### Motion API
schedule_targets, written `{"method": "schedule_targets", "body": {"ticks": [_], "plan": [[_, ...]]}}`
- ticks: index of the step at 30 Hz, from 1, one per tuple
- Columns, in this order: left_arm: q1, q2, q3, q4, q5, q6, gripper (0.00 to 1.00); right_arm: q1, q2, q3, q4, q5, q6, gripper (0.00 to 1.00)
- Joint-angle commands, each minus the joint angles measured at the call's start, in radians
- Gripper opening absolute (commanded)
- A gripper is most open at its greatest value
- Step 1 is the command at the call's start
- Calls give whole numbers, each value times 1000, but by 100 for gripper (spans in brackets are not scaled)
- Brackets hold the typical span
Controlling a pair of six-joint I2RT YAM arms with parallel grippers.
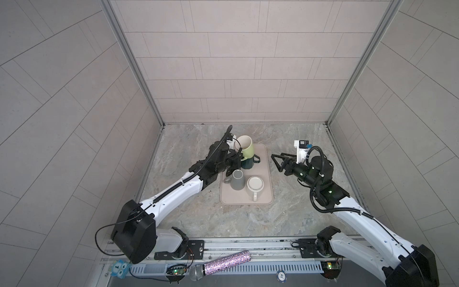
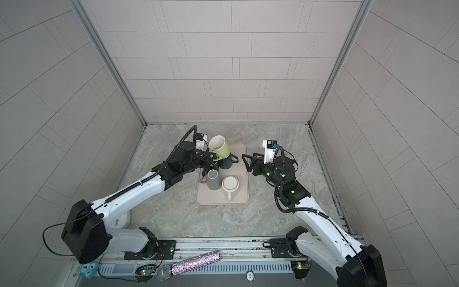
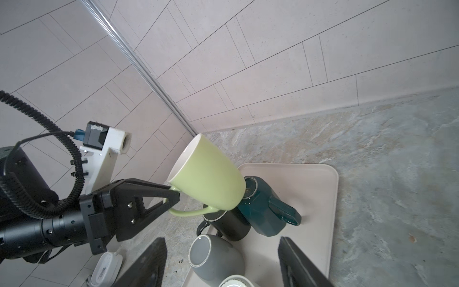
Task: Turn the mug right side up
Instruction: Pass the mug, then place the mug at the top-left of the table.
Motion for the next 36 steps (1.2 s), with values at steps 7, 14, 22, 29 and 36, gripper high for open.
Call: {"method": "schedule_targets", "body": {"ticks": [7, 14, 22, 29, 36], "plan": [[104, -47, 87, -28, -182, 91, 0, -5, -110, -15, -196, 67, -89, 75], [183, -30, 81, -44, -283, 106, 0, -11, -154, -61, -236, 70, -92, 75], [274, 68, 84, -11, -325, 129, 0, -11, -180, -84, -258, 72, -94, 75], [321, 136, 90, 14, -333, 122, 0, -13, -188, -88, -299, 81, -116, 75], [370, 202, 78, 49, -341, 98, 0, -12, -179, -108, -299, 91, -118, 75]]}}
